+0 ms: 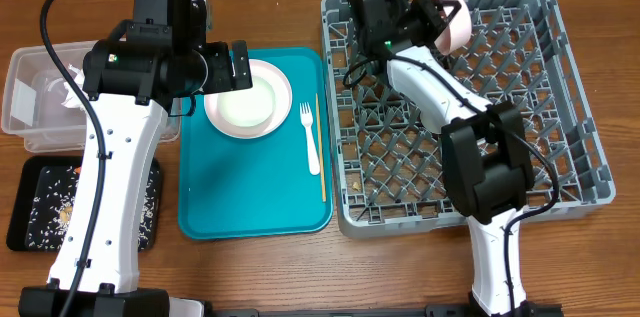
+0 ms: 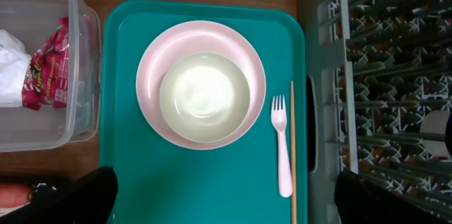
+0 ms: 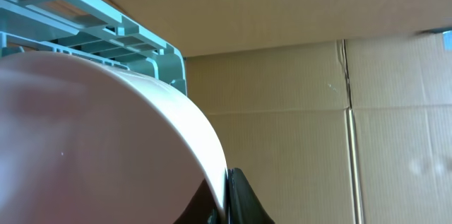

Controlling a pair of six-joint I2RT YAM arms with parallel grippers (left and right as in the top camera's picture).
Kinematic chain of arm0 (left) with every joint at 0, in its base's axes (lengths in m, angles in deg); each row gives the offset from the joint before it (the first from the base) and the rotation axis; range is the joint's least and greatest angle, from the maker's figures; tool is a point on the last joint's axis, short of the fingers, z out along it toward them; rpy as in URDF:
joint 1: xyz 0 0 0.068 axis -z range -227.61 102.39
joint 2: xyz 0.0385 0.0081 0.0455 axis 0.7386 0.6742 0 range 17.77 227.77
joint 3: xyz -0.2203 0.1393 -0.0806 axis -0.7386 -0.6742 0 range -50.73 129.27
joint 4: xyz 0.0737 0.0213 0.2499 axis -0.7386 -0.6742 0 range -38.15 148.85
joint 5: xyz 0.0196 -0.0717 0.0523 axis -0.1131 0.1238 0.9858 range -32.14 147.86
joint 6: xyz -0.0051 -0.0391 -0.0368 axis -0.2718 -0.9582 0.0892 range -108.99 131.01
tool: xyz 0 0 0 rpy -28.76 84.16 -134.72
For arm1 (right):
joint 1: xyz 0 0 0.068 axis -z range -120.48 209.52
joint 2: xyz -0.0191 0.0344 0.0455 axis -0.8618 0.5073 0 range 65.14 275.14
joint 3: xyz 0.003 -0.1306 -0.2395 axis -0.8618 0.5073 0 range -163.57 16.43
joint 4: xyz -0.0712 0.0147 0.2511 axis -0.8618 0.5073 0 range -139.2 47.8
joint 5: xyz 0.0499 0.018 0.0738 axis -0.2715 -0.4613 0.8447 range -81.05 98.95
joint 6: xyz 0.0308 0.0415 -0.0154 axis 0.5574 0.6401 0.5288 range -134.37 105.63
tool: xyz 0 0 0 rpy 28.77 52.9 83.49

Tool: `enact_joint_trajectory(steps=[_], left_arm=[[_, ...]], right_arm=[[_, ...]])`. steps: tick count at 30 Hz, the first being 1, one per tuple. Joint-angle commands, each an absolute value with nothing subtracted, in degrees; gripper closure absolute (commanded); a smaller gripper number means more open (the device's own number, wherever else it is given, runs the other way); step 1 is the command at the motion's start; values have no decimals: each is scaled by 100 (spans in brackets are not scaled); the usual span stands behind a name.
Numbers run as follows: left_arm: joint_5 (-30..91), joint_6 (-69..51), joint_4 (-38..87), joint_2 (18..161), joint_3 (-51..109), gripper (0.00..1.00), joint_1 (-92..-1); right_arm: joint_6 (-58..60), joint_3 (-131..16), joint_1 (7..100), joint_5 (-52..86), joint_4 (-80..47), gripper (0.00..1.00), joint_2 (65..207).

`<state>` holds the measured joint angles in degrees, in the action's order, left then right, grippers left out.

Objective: Sort waste into correct bins and load items into the dishwasher
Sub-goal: 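Carry the pink bowl to the rack's far side and set it down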

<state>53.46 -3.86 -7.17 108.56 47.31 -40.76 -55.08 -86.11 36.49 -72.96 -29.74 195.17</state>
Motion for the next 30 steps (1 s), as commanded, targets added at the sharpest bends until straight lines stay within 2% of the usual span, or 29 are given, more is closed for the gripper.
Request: enact_joint_trajectory(steps=[1, 4, 5, 8, 10, 11, 18, 30], left_arm=[[5396, -377, -708, 10840, 4853, 0, -4093], [5396, -377, -708, 10840, 4853, 0, -4093], [5396, -377, -708, 10840, 4853, 0, -4093], [5396, -377, -708, 10840, 4853, 0, -4093], [5396, -377, -708, 10840, 4853, 0, -4093], [5396, -377, -708, 10840, 4853, 0, -4093], [5396, -377, -708, 10840, 4853, 0, -4093], [5396, -377, -708, 10840, 4853, 0, -4093]], right_arm=[[-5486, -8637, 3417, -7245, -2996, 89, 19598], [-5486, -8637, 3385, -7245, -2996, 72, 19598], [-5486, -8637, 3376, -7247, -2996, 59, 19598], [-5486, -8637, 3374, -7247, -2996, 32, 19598], [-5486, -8637, 3374, -7247, -2998, 16, 19598], [-5486, -8637, 3374, -7247, -3000, 13, 19598], [-5492, -8637, 3247, -7508, -3604, 0, 19590], [-5488, -8637, 2860, -7501, -3693, 0, 19566]])
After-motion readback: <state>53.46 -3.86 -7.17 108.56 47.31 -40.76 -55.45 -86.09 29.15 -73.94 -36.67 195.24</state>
